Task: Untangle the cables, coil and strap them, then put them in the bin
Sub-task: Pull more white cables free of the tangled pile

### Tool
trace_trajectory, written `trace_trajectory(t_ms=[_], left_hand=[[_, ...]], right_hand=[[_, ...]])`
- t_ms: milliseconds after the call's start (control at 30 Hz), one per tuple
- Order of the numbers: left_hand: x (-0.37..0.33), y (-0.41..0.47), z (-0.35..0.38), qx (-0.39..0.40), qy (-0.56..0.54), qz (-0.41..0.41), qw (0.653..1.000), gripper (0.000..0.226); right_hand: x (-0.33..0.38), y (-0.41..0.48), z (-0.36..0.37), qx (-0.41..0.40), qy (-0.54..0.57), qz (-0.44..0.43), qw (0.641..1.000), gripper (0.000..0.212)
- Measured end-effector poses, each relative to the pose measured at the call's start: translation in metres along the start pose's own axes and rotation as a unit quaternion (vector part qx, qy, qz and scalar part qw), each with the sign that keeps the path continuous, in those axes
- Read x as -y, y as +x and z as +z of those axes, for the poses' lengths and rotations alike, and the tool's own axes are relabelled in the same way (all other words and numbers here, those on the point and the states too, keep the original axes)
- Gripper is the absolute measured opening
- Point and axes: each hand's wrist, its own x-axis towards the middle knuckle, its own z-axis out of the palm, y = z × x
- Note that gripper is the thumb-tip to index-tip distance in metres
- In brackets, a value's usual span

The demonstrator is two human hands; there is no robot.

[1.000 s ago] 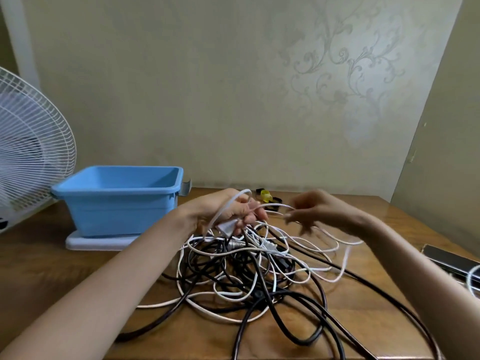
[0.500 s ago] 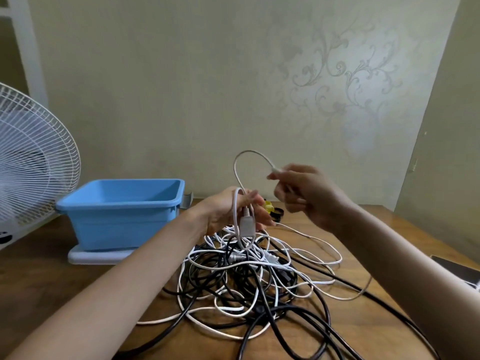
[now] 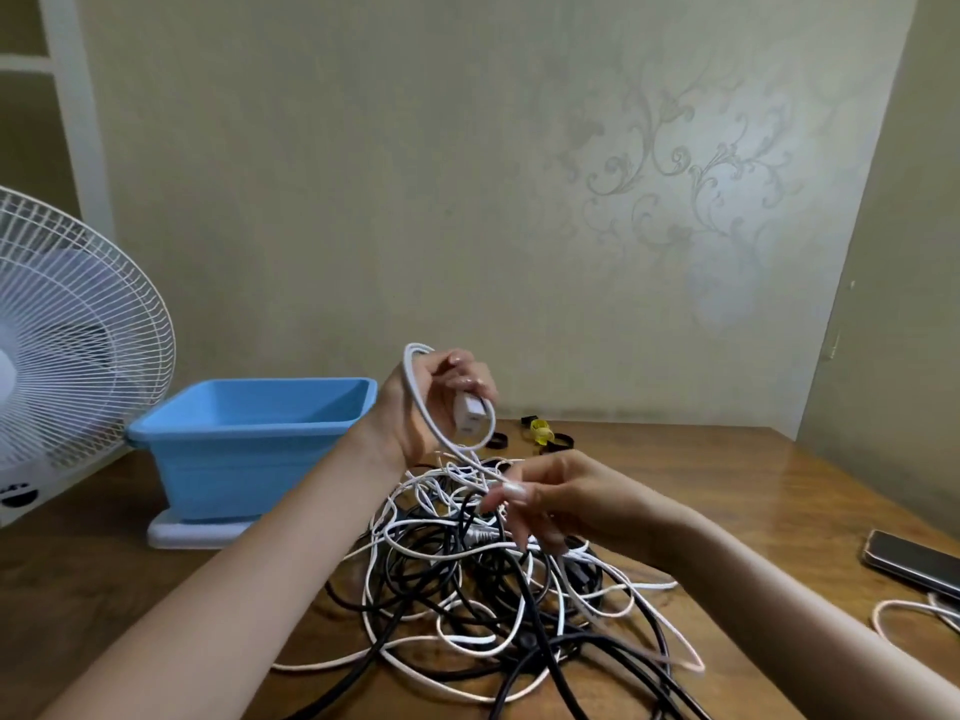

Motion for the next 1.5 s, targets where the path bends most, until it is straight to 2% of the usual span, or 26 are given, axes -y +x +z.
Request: trace_trajectory(t_ms=[100, 167, 267, 367, 433, 467, 500, 600, 633, 667, 700, 733, 800, 833, 900, 967, 1033, 1133, 1200, 1300, 1367, 1433, 1500], left_hand=[[-0.013, -0.011, -0.003, 0.091, -0.019, -0.017, 0.996, 0.026], [-0.023, -0.012, -0.009, 0.103, 0.016, 0.001, 0.995, 0.025], [-0.023, -0.009, -0.005, 0.136, 0.087, 0.012, 0.987, 0.036], [-0.012, -0.006, 0.001, 0.118, 0.190, 0.021, 0.974, 0.043], [-0.001, -0.005, 0.006, 0.094, 0.299, 0.050, 0.948, 0.043], [0.004, -0.002, 0.006, 0.071, 0.391, 0.084, 0.914, 0.042], [0.008, 0.001, 0.006, 0.042, 0.500, 0.129, 0.855, 0.040], [0.013, 0.005, 0.009, -0.047, 0.749, 0.213, 0.625, 0.019], [0.013, 0.005, 0.009, -0.062, 0.779, 0.227, 0.581, 0.019], [0.012, 0.004, 0.009, -0.061, 0.776, 0.228, 0.584, 0.020], [0.011, 0.006, 0.007, -0.048, 0.744, 0.213, 0.631, 0.021], [0.010, 0.006, 0.006, -0.035, 0.695, 0.189, 0.693, 0.020], [0.007, 0.005, 0.006, -0.027, 0.577, 0.114, 0.809, 0.012], [0.004, 0.003, 0.006, -0.025, 0.515, 0.069, 0.854, 0.008], [-0.002, -0.001, 0.007, -0.007, 0.401, -0.021, 0.916, 0.020], [-0.007, -0.006, 0.007, 0.024, 0.272, -0.089, 0.958, 0.029], [-0.010, -0.007, 0.007, 0.022, 0.194, -0.113, 0.974, 0.032], [-0.005, -0.001, 0.006, -0.005, 0.283, -0.056, 0.957, 0.024], [-0.001, 0.002, 0.007, -0.014, 0.298, -0.018, 0.954, 0.021], [-0.002, -0.001, 0.011, 0.019, 0.237, -0.032, 0.971, 0.028], [-0.007, -0.006, 0.014, 0.033, 0.168, -0.051, 0.984, 0.035], [-0.010, -0.006, 0.015, 0.016, 0.149, -0.049, 0.987, 0.036], [-0.012, -0.006, 0.014, -0.012, 0.161, -0.026, 0.987, 0.031]], right_hand=[[-0.015, -0.008, -0.031, 0.073, 0.068, 0.058, 0.993, 0.016], [-0.024, -0.013, -0.050, 0.085, 0.119, 0.100, 0.984, 0.022], [-0.020, -0.016, -0.063, 0.022, 0.177, 0.172, 0.969, 0.033], [0.001, -0.007, -0.057, -0.059, 0.235, 0.206, 0.948, 0.015], [0.015, 0.002, -0.050, -0.101, 0.310, 0.185, 0.927, 0.009], [0.020, 0.008, -0.047, -0.122, 0.344, 0.165, 0.916, 0.010], [0.025, 0.011, -0.044, -0.142, 0.364, 0.144, 0.909, 0.013], [0.032, 0.021, -0.035, -0.181, 0.330, 0.093, 0.922, 0.015], [0.034, 0.023, -0.033, -0.191, 0.309, 0.080, 0.928, 0.016], [0.035, 0.025, -0.031, -0.198, 0.294, 0.071, 0.932, 0.017], [0.036, 0.025, -0.029, -0.203, 0.287, 0.067, 0.934, 0.018], [0.037, 0.026, -0.027, -0.203, 0.284, 0.064, 0.935, 0.020], [0.039, 0.024, -0.023, -0.215, 0.279, 0.057, 0.934, 0.021], [0.040, 0.024, -0.021, -0.230, 0.275, 0.049, 0.932, 0.021], [0.038, 0.022, -0.019, -0.276, 0.267, 0.020, 0.923, 0.016], [0.036, 0.021, -0.017, -0.332, 0.242, -0.018, 0.912, 0.008], [0.034, 0.020, -0.012, -0.373, 0.197, -0.052, 0.905, 0.007], [0.030, 0.019, 0.004, -0.396, 0.089, -0.102, 0.908, 0.010], [0.025, 0.020, 0.016, -0.400, 0.000, -0.149, 0.904, 0.011], [0.014, 0.020, 0.027, -0.394, -0.129, -0.196, 0.889, 0.008], [0.008, 0.019, 0.030, -0.391, -0.187, -0.195, 0.880, 0.016], [0.001, 0.018, 0.029, -0.390, -0.181, -0.183, 0.884, 0.022], [-0.002, 0.017, 0.026, -0.341, -0.118, -0.152, 0.920, 0.018]])
